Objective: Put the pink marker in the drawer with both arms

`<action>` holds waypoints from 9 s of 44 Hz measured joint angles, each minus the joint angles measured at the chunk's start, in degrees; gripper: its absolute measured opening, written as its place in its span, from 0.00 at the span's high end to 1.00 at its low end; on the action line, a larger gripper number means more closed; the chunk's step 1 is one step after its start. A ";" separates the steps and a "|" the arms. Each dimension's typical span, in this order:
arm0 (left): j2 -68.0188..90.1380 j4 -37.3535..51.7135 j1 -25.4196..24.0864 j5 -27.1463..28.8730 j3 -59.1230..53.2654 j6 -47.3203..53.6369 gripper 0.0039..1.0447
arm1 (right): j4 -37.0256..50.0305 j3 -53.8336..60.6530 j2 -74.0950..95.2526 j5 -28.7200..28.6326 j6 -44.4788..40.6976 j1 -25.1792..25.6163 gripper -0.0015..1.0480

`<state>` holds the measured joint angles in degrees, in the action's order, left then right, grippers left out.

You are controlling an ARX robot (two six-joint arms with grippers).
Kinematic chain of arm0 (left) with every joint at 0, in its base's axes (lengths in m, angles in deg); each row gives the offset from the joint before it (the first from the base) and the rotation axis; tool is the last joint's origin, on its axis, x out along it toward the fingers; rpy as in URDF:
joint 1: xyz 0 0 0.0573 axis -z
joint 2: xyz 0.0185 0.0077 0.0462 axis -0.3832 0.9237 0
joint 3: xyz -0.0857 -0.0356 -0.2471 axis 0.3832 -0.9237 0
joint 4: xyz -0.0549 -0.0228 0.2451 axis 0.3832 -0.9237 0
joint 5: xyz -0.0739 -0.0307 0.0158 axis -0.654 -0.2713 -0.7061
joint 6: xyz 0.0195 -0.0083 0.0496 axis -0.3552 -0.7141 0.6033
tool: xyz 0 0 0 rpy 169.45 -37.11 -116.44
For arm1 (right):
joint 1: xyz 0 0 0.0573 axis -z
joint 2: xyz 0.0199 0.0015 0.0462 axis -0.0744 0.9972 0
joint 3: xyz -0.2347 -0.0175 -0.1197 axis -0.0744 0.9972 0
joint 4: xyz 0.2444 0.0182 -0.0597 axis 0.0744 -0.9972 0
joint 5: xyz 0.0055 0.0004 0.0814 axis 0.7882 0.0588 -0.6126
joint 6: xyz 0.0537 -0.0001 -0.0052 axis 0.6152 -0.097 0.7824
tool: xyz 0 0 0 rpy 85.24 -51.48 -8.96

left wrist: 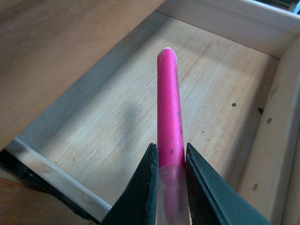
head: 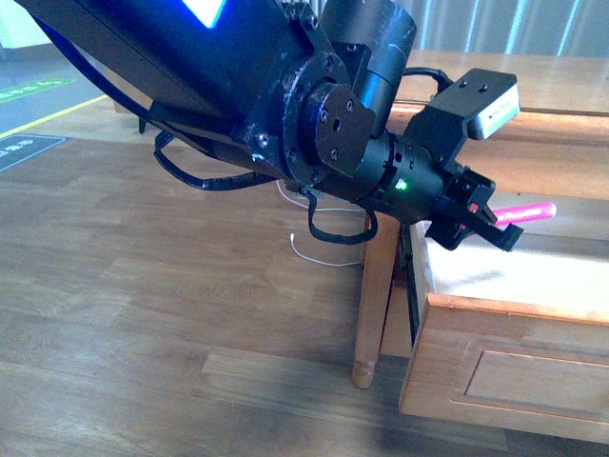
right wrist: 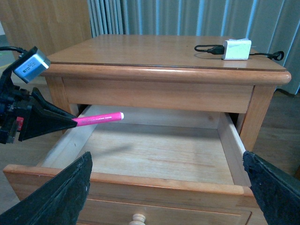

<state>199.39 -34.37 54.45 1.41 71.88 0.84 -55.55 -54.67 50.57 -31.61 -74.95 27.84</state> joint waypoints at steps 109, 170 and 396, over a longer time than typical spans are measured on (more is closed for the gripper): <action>-104.32 11.41 -31.71 30.27 -88.98 -19.04 0.66 | 0.00 0.00 0.00 0.00 0.00 0.00 0.08; -129.72 -10.60 -31.76 30.14 -91.01 -18.36 0.61 | -22.77 -4.00 6.38 3.45 -3.17 -1.75 0.08; -129.74 -10.64 -31.76 30.14 -91.01 -18.23 0.06 | -10.34 -0.02 -9.99 23.34 0.28 -23.34 0.98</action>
<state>69.65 -45.01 22.70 31.55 -19.14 -17.39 -65.89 -54.69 40.58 -8.27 -74.66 4.49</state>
